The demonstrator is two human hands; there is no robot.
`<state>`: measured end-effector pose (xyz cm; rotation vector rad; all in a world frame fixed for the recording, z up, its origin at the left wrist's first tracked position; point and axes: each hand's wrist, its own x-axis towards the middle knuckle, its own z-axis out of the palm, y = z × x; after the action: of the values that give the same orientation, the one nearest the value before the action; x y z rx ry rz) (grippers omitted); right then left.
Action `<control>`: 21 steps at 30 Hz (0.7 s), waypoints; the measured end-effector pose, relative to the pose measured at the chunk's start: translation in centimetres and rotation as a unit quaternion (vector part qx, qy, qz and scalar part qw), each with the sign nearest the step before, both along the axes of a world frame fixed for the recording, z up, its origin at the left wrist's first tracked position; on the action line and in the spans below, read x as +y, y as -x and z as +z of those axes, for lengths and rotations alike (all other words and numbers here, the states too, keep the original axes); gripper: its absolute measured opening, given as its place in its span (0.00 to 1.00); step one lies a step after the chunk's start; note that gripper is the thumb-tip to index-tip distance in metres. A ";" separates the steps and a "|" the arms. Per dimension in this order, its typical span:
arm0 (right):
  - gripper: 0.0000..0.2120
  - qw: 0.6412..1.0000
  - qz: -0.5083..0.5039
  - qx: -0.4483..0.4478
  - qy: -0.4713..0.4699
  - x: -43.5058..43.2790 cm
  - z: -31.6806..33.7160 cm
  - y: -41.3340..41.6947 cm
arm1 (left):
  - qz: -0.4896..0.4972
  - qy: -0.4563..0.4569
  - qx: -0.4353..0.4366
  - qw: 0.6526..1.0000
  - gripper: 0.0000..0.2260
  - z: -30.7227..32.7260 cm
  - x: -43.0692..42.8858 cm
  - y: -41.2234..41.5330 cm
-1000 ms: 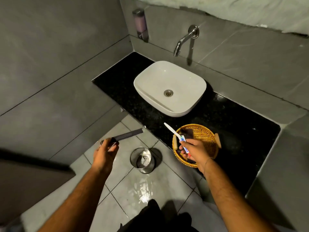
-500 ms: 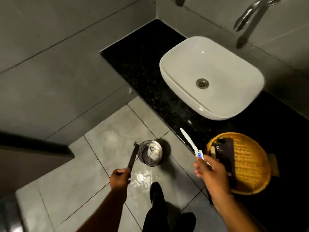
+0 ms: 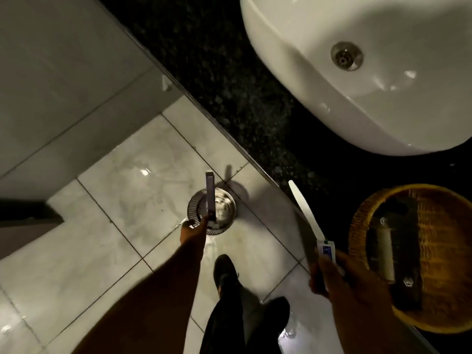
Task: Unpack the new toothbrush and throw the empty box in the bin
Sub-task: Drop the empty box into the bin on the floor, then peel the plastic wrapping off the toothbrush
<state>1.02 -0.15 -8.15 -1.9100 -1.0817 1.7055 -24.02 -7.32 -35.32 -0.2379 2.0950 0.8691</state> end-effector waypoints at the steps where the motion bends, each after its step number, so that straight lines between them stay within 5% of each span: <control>1: 0.05 1.000 -0.001 -0.009 -0.011 -0.1 0.1 0.0 | -0.015 0.012 0.003 1.000 0.11 0.3 0.1 0.0; 4: 0.05 1.000 -0.019 0.003 -0.019 0.0 1.1 0.4 | -0.121 0.067 0.009 0.990 0.22 2.2 -0.6 0.0; 14: 0.05 0.987 -0.035 -0.040 -0.155 1.5 8.2 1.4 | -0.365 0.065 0.124 0.921 0.30 10.1 -2.7 -2.8; 21: 0.08 0.975 -0.112 -0.075 -0.178 0.3 11.9 -4.5 | -0.494 -0.125 0.292 0.810 0.30 21.4 0.3 -9.7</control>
<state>5.55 0.11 3.79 -1.8666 -1.0911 1.1719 -14.28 -6.99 -13.94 1.3124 2.1525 0.5535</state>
